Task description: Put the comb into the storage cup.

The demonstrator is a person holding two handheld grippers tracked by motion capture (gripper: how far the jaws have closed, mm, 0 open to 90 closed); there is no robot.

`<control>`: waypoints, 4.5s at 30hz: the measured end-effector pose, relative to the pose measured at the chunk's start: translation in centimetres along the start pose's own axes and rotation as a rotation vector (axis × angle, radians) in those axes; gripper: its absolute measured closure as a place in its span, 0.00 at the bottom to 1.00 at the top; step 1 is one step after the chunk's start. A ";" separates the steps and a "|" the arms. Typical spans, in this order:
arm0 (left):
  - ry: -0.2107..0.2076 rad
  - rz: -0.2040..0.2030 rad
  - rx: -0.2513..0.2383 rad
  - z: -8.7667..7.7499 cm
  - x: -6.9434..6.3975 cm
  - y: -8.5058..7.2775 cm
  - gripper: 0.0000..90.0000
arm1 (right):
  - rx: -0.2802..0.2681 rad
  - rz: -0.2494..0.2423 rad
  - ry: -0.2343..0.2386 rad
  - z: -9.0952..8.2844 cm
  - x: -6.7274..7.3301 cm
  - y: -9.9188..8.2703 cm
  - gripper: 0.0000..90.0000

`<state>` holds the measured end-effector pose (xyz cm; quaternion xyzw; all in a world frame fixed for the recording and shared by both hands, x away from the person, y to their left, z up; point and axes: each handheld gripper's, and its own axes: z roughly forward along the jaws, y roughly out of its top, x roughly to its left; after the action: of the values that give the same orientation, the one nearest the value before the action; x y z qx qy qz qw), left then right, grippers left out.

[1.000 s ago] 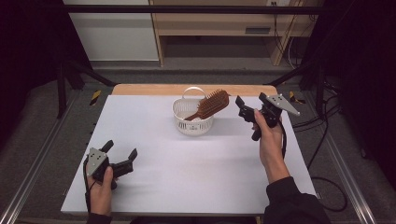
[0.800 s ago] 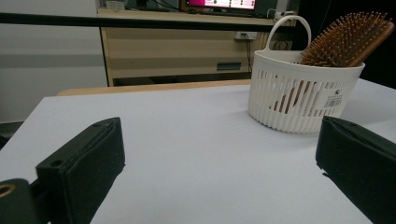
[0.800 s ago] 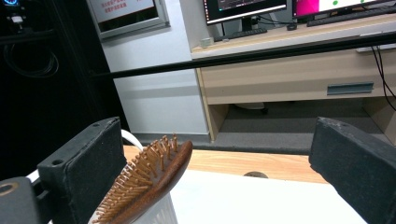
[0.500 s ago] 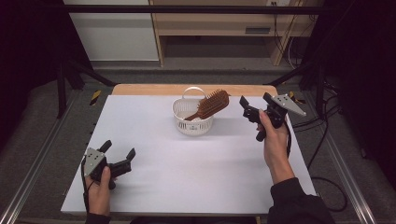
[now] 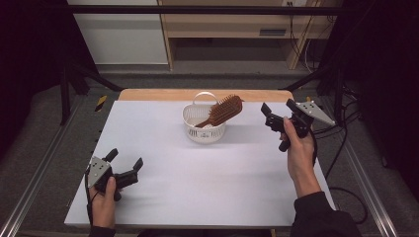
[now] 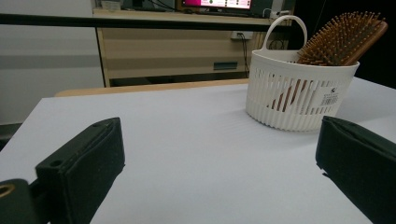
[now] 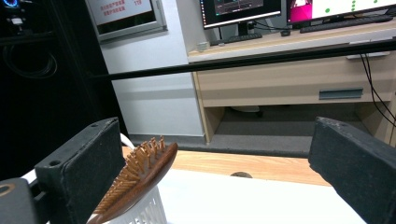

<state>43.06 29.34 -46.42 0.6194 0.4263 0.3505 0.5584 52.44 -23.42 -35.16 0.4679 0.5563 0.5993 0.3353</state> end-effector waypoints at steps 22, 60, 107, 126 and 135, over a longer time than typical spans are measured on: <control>-0.002 -0.004 -0.003 -0.5 0.5 0.0 0.01 | -0.019 -0.033 0.001 -2.4 -1.3 -0.8 0.03; 0.005 -0.004 -0.014 -1.3 1.1 -0.1 0.01 | -0.018 -0.073 -0.002 -6.0 -3.4 -4.4 0.03; -0.010 0.014 -0.009 -1.4 0.7 -0.2 0.01 | 0.060 -0.147 0.073 -9.0 -2.9 -8.9 0.03; -0.043 0.031 -0.006 -1.5 -0.1 -0.2 0.01 | 0.073 -0.173 0.128 -9.6 -1.7 -10.6 0.03; -0.072 0.041 -0.011 -1.4 -0.5 -0.2 0.01 | 0.080 -0.175 0.168 -9.6 -1.0 -11.1 0.03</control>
<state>41.54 29.39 -46.39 0.6374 0.3911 0.3416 0.5693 42.53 -25.96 -45.73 0.3787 0.6446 0.5823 0.3194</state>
